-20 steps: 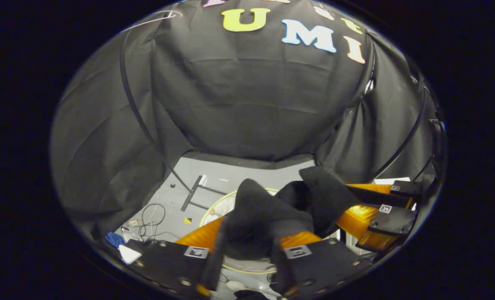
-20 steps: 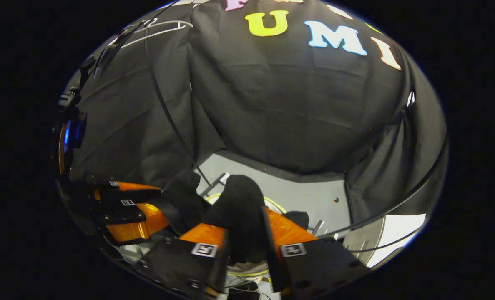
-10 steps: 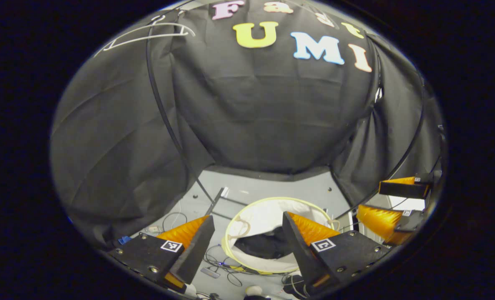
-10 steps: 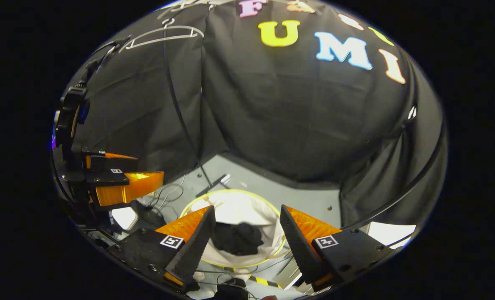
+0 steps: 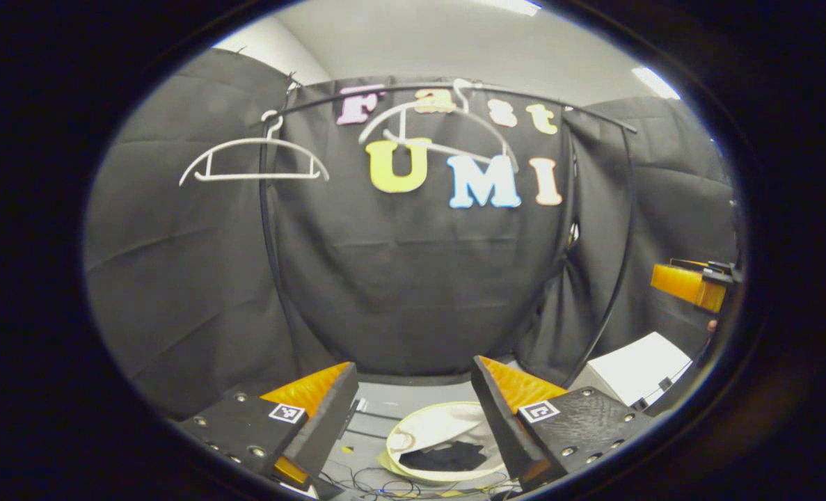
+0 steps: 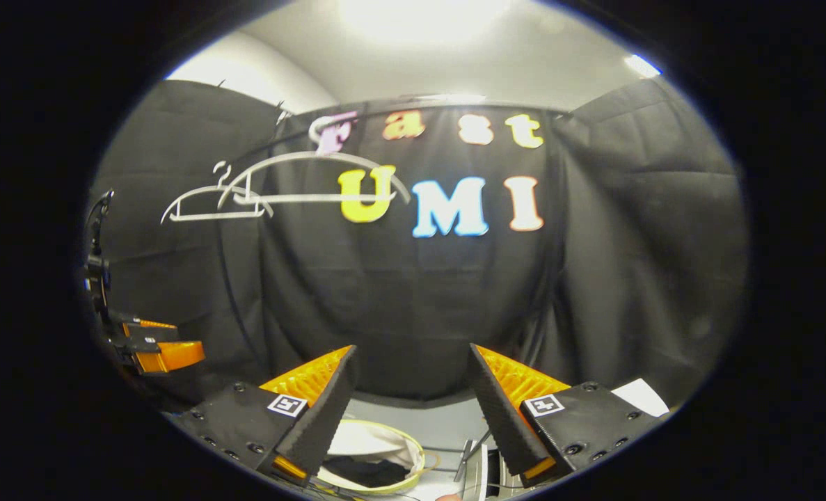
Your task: Grasp the clothes on the hanger with both hands and then place them into the laundry hamper below.
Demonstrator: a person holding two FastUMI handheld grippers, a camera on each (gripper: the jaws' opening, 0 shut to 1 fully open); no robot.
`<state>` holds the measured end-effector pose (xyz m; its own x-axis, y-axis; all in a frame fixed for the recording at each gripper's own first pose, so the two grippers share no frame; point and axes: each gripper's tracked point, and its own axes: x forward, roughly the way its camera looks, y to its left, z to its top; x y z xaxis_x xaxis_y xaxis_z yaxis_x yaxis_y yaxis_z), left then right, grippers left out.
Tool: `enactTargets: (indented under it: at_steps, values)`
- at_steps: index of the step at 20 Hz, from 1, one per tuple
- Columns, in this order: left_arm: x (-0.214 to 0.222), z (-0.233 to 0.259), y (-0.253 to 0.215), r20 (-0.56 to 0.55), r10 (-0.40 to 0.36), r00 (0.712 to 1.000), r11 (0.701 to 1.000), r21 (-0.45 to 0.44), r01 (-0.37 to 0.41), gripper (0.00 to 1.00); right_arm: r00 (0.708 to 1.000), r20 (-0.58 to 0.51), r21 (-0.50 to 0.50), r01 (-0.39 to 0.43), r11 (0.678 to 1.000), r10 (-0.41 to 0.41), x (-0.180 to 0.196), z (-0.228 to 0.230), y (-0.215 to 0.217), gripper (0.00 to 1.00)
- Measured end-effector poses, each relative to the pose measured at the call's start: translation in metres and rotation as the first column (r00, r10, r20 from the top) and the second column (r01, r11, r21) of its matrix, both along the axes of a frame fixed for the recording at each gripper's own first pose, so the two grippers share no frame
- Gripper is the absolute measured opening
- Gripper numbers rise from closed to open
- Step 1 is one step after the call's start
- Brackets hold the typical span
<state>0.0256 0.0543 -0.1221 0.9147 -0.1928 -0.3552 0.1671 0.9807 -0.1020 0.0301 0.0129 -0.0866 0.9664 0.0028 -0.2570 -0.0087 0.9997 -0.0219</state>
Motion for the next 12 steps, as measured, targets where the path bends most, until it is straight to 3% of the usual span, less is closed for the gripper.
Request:
enactTargets:
  at_steps: [4, 7, 10, 12]
  values:
    - [-0.005, 0.082, 0.008, 0.107, 0.003, 0.994, 0.999, -0.039, 0.002, 0.94, 0.99, 0.12, -0.033, 0.081, 0.996, -0.076, -0.042, 0.065, -0.03, 0.96]
    - [-0.016, 0.12, 0.015, 0.159, 0.029, 0.987, 0.998, -0.051, -0.021, 0.94, 0.985, 0.14, -0.039, 0.105, 0.994, -0.098, -0.064, 0.086, -0.048, 1.0]
    - [-0.029, 0.148, 0.02, 0.214, 0.059, 0.975, 0.997, -0.051, -0.049, 0.94, 0.979, 0.157, -0.033, 0.134, 0.99, -0.128, -0.086, 0.098, -0.071, 0.94]
    - [-0.042, 0.155, 0.026, 0.227, 0.08, 0.971, 0.997, -0.04, -0.073, 0.94, 0.98, 0.156, -0.005, 0.122, 0.993, -0.12, -0.095, 0.095, -0.073, 0.97]
